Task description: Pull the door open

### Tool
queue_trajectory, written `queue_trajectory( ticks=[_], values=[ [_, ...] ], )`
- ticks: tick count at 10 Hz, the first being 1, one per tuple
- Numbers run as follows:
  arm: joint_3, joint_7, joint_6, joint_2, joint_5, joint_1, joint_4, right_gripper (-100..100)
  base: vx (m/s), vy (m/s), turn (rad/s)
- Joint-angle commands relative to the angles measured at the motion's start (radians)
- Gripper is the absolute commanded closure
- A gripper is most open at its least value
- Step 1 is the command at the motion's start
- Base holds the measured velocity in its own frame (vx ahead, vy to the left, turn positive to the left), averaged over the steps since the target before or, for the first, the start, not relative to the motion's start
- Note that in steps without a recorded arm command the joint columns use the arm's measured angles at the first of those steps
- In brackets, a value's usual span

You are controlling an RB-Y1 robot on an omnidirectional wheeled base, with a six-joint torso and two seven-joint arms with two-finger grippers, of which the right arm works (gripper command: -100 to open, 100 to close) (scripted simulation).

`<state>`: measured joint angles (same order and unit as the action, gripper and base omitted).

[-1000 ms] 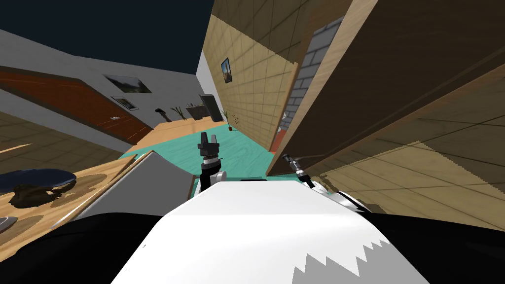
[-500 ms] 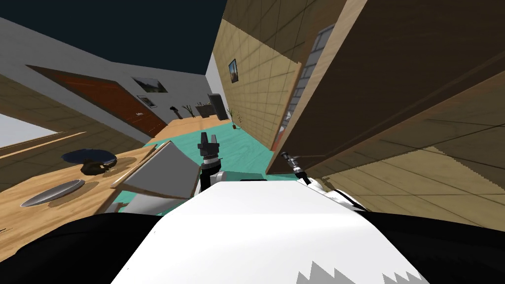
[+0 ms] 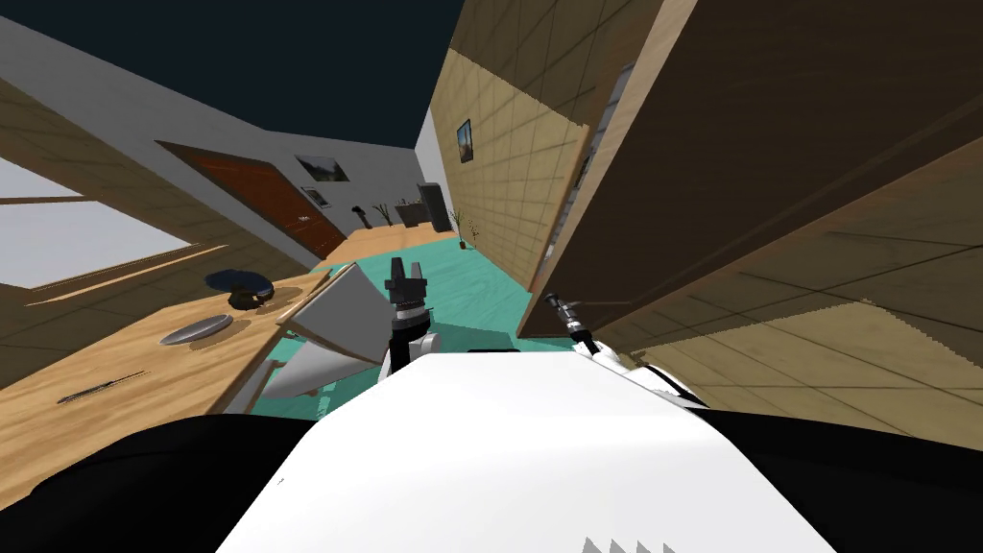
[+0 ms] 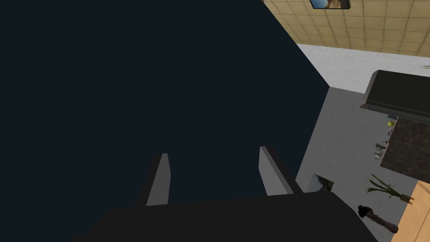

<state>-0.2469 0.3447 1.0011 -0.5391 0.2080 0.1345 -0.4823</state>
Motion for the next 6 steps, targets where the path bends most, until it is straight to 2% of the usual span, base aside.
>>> queue_trajectory(
  ticks=[1, 6],
  values=[
    [0.006, -0.009, -0.012, 0.008, 0.001, 0.018, 0.012, 100, -0.180, -0.089, 0.112],
    [0.029, -0.039, -0.086, 0.035, 0.007, 0.052, -0.008, 100, -0.192, -0.077, 0.132]
  ],
)
